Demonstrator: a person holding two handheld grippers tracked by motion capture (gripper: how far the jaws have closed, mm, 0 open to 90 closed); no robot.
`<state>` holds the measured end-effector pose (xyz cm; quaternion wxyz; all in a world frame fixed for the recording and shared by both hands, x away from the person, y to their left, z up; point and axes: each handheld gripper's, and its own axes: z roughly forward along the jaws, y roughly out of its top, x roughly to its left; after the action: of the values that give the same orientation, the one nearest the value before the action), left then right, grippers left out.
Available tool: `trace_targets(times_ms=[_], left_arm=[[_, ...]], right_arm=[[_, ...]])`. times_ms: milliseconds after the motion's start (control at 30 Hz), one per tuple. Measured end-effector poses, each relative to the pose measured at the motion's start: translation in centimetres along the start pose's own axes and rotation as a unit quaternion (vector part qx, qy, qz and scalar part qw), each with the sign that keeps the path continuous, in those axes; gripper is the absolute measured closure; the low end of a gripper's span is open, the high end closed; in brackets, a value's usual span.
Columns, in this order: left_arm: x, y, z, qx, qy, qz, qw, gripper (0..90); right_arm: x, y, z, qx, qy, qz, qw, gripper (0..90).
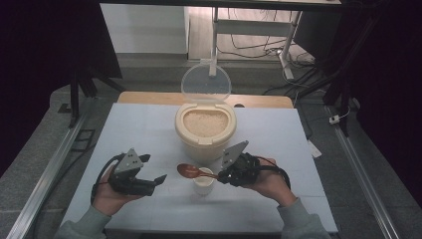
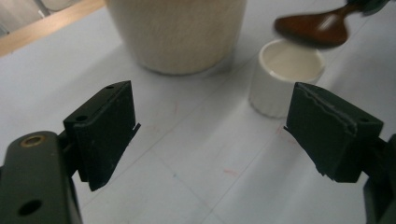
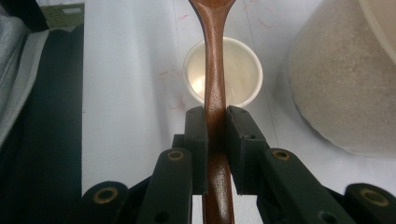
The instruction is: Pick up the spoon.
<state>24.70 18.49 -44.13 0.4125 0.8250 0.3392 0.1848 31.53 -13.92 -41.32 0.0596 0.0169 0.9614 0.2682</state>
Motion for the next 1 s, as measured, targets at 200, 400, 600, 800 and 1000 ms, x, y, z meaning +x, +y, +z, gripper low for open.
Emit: trace_targets(times_ms=[200,400,600,800,1000], left_arm=[[-0.8,1.8,0.4,-0.005,-0.014,0.015,0.9998,15.7],[-1.8,3.5,1.0,-0.011,-0.029,0.031,0.999,16.4],[-3.2,5.0,2.3,0.005,-0.042,0.056,0.9975,18.3],[-4.3,5.9,3.2,0.027,-0.056,0.081,0.9947,21.2],[-5.1,6.6,4.1,0.064,-0.075,0.104,0.9897,25.9]], right_arm=[[0.0,0.1,0.2,-0.004,0.0,0.001,1.0,78.4],[0.1,0.3,0.2,-0.005,0.001,-0.001,1.0,78.4],[0.2,0.5,0.5,-0.005,-0.001,-0.006,1.0,78.4],[0.4,0.7,0.6,0.003,-0.01,-0.01,0.9999,78.4],[0.7,1.2,1.0,0.01,-0.02,-0.025,0.9995,78.4]])
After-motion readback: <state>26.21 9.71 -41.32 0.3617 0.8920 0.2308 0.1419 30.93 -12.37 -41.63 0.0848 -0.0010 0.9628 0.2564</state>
